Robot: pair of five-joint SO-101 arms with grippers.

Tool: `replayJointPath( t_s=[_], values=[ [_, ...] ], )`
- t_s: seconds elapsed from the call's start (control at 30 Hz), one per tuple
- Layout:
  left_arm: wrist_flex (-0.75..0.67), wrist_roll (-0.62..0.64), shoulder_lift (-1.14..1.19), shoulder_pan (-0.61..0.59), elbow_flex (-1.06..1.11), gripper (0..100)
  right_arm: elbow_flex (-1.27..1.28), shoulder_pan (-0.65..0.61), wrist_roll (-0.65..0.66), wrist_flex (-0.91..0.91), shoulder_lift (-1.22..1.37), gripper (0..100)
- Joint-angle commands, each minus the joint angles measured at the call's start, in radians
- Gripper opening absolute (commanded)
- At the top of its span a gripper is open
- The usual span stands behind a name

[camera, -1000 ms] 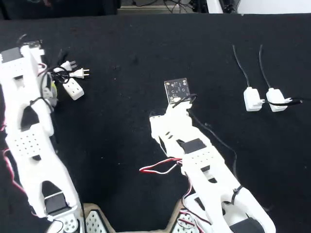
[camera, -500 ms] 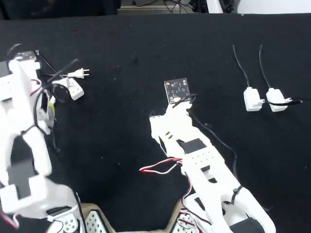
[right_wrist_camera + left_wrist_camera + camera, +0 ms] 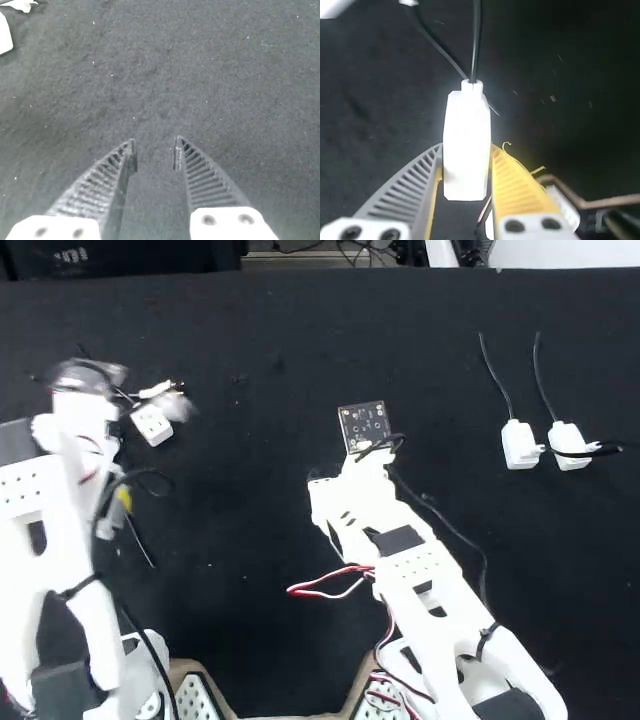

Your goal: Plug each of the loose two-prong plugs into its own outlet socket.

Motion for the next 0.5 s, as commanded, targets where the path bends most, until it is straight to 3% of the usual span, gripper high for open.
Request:
replayJointPath(
  t_s=[0.0,0.17,0.47],
  values=[
    [0.005,-0.063,-0.011,0.074,0.019,3,-0.005,-0.005,0.000,-0.025,-0.036,11.9],
    [0.005,-0.094,-0.040,0.122,0.025,3,-0.007,-0.005,0.000,-0.025,-0.036,11.9],
    [0.005,-0.410,-0.032,0.166,0.208,3,-0.007,-0.005,0.000,-0.025,-0.036,11.9]
  ],
)
